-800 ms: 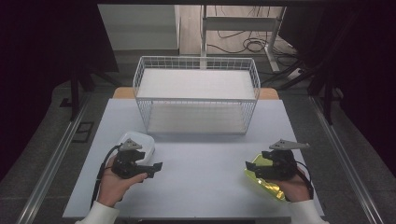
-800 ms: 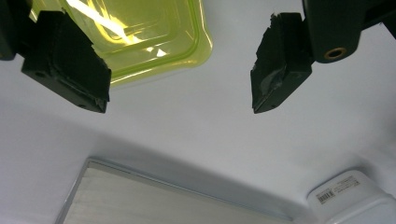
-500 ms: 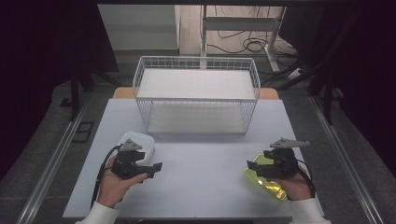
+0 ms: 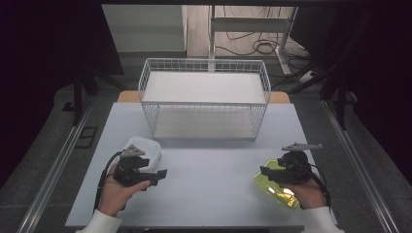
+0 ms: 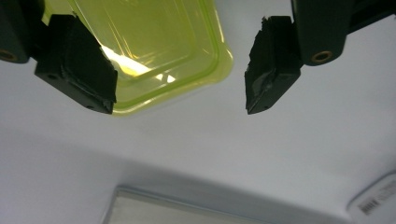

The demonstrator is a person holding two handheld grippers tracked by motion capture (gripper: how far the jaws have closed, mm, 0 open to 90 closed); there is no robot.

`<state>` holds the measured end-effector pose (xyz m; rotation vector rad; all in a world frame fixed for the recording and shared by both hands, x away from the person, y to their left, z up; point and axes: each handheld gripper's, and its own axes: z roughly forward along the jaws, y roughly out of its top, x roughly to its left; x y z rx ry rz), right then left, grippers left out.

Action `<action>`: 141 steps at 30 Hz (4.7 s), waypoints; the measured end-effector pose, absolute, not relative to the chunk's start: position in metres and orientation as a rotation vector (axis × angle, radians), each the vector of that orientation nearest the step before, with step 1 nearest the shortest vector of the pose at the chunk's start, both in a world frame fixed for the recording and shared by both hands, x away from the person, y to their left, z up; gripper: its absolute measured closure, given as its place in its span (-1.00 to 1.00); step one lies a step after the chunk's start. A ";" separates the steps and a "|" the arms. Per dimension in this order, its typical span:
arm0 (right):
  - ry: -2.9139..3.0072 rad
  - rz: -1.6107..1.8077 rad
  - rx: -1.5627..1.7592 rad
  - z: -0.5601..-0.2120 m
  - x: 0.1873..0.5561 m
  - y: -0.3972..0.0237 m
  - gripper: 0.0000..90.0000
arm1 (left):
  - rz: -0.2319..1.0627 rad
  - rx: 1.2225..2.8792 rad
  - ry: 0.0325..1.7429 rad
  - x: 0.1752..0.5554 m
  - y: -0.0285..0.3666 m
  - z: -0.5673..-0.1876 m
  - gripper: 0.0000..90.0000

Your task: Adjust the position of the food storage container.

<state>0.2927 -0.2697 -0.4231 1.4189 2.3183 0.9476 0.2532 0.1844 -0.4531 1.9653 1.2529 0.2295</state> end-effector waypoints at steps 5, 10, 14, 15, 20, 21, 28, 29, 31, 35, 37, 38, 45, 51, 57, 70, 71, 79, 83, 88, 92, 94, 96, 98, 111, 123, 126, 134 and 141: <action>2.320 0.904 1.450 -0.426 0.291 -0.274 -0.35 | 0.232 1.970 1.249 0.254 0.184 -0.452 -0.57; 2.316 0.875 1.457 -0.423 0.289 -0.282 -0.32 | 0.227 1.985 1.245 0.255 0.180 -0.454 -0.57; 2.300 0.860 1.487 -0.424 0.290 -0.291 -0.31 | 0.223 1.997 1.253 0.254 0.179 -0.456 -0.57; 2.295 0.851 1.492 -0.424 0.290 -0.293 -0.31 | 0.224 1.999 1.253 0.254 0.178 -0.456 -0.57; 2.284 0.831 1.520 -0.424 0.290 -0.303 -0.30 | 0.221 2.007 1.253 0.254 0.176 -0.457 -0.57; 2.283 0.823 1.522 -0.424 0.289 -0.305 -0.29 | 0.221 2.008 1.254 0.254 0.176 -0.457 -0.57; 2.273 0.798 1.550 -0.424 0.283 -0.319 -0.21 | 0.217 2.008 1.256 0.256 0.176 -0.458 -0.57; 2.259 0.789 1.570 -0.425 0.279 -0.326 -0.20 | 0.216 2.012 1.252 0.256 0.174 -0.459 -0.57; 2.249 0.780 1.587 -0.426 0.277 -0.331 -0.20 | 0.212 2.015 1.252 0.256 0.173 -0.460 -0.57; 2.219 0.742 1.630 -0.427 0.267 -0.347 -0.18 | 0.211 2.018 1.247 0.256 0.173 -0.460 -0.57; 2.198 0.731 1.653 -0.427 0.263 -0.355 -0.17 | 0.210 2.018 1.247 0.255 0.173 -0.461 -0.57; 2.189 0.726 1.666 -0.427 0.261 -0.360 -0.15 | 0.210 2.019 1.247 0.255 0.173 -0.461 -0.57; 2.196 0.602 1.694 -0.432 0.248 -0.380 0.14 | 0.210 2.022 1.259 0.254 0.174 -0.463 -0.57; 2.303 0.385 1.665 -0.449 0.249 -0.380 0.59 | 0.205 2.030 1.253 0.253 0.171 -0.463 -0.56; 2.383 0.351 1.654 -0.459 0.256 -0.373 0.97 | 0.202 2.037 1.253 0.253 0.170 -0.465 -0.56; 2.410 0.295 1.600 -0.465 0.266 -0.359 0.98 | 0.214 2.030 1.258 0.252 0.172 -0.464 -0.56; 2.406 0.297 1.596 -0.465 0.267 -0.357 0.98 | 0.214 2.030 1.258 0.252 0.172 -0.464 -0.56; 2.401 0.305 1.552 -0.465 0.276 -0.347 0.98 | 0.215 2.032 1.259 0.252 0.172 -0.464 -0.56; 2.409 0.310 1.524 -0.465 0.280 -0.340 0.98 | 0.215 2.033 1.259 0.252 0.172 -0.464 -0.56; 2.420 0.304 1.499 -0.465 0.288 -0.329 0.98 | 0.215 2.034 1.259 0.252 0.171 -0.465 -0.56; 2.424 0.306 1.476 -0.465 0.293 -0.322 0.98 | 0.212 2.037 1.259 0.252 0.170 -0.465 -0.56; 2.437 0.304 1.458 -0.466 0.298 -0.315 0.98 | 0.212 2.035 1.259 0.252 0.170 -0.465 -0.56; 2.445 0.303 1.440 -0.467 0.300 -0.311 0.98 | 0.213 2.033 1.261 0.252 0.171 -0.465 -0.56; 2.448 0.301 1.428 -0.467 0.303 -0.306 0.98 | 0.211 2.035 1.261 0.252 0.171 -0.465 -0.56; 2.496 0.289 1.330 -0.470 0.323 -0.276 0.98 | 0.204 2.035 1.256 0.252 0.172 -0.465 -0.56; 2.565 0.309 1.143 -0.470 0.344 -0.212 0.98 | 0.206 2.036 1.259 0.252 0.173 -0.466 -0.56; 2.572 0.319 1.107 -0.469 0.346 -0.198 0.98 | 0.206 2.035 1.260 0.252 0.173 -0.466 -0.56; 2.600 0.329 1.019 -0.473 0.348 -0.170 0.98 | 0.202 2.031 1.264 0.252 0.173 -0.467 -0.56; 2.561 0.385 1.052 -0.465 0.343 -0.182 0.97 | 0.205 1.995 1.274 0.252 0.173 -0.464 -0.57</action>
